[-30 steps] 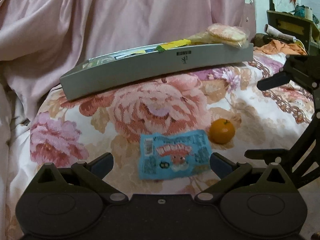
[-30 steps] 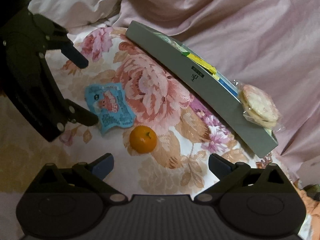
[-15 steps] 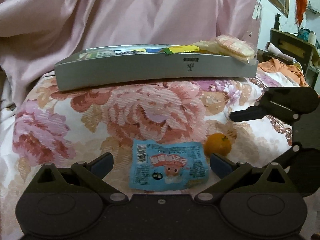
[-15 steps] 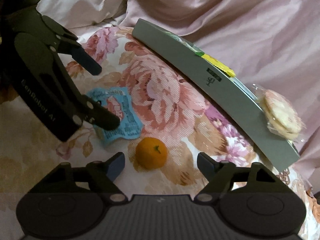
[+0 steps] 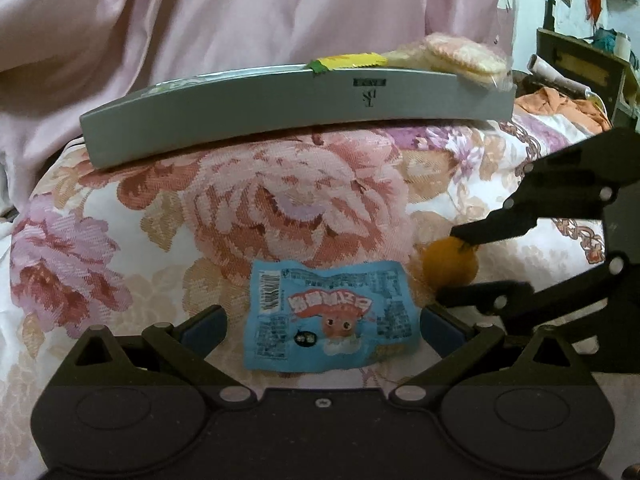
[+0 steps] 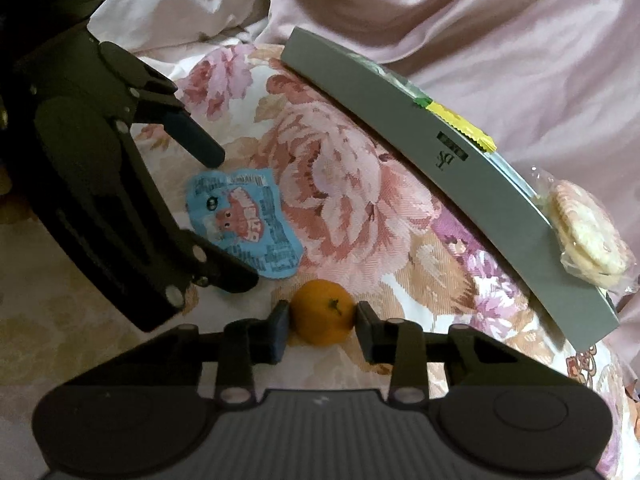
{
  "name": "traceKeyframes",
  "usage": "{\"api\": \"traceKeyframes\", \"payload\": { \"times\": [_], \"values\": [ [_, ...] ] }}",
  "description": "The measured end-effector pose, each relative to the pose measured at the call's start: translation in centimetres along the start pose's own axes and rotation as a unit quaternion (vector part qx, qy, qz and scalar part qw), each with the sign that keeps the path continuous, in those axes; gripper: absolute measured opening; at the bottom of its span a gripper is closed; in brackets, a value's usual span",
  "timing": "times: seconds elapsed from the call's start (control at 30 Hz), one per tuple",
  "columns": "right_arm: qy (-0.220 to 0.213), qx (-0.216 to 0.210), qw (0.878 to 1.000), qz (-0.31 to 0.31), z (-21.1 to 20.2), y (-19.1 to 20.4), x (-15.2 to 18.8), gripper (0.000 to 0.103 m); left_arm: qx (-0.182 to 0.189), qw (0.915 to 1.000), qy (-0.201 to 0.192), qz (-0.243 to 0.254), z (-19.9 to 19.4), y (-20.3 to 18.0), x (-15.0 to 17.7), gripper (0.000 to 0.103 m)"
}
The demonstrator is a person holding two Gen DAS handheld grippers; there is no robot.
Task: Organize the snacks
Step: 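Close the left gripper on the blue sausage packet while the right gripper grasps the orange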
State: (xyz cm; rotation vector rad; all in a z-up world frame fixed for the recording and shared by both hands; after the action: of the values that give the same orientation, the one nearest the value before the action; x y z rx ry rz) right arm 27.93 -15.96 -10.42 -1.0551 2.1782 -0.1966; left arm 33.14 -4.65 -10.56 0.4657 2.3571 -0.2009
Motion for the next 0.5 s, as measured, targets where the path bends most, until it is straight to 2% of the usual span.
{"api": "traceKeyframes", "payload": {
  "times": [0.2,0.33,0.5],
  "values": [
    [0.028,0.001,1.000,0.003,-0.18,-0.60,0.14,0.039,-0.016,0.9994,0.005,0.029,0.74,-0.98,0.05,0.102],
    [0.034,0.001,0.999,0.008,-0.13,-0.82,0.32,0.039,-0.007,0.9998,-0.001,0.017,0.59,-0.86,-0.15,0.092],
    [0.029,-0.001,0.999,0.021,-0.04,-0.73,0.35,0.039,-0.004,1.0000,0.002,0.006,0.37,-0.75,-0.07,0.090]
  ]
}}
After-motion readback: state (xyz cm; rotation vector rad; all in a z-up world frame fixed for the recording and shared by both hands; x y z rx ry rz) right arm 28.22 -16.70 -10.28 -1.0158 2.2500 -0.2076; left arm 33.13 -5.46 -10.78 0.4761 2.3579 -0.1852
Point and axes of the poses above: each gripper's, at about its wrist camera, not at the fingertips, and z roughly the way its jaws point, y to its left, x to its underside, the point moved 2 cm from there along z, roughly the way its jaws point, and after that the axes turned 7 degrees about y, right-handed, at the moved point
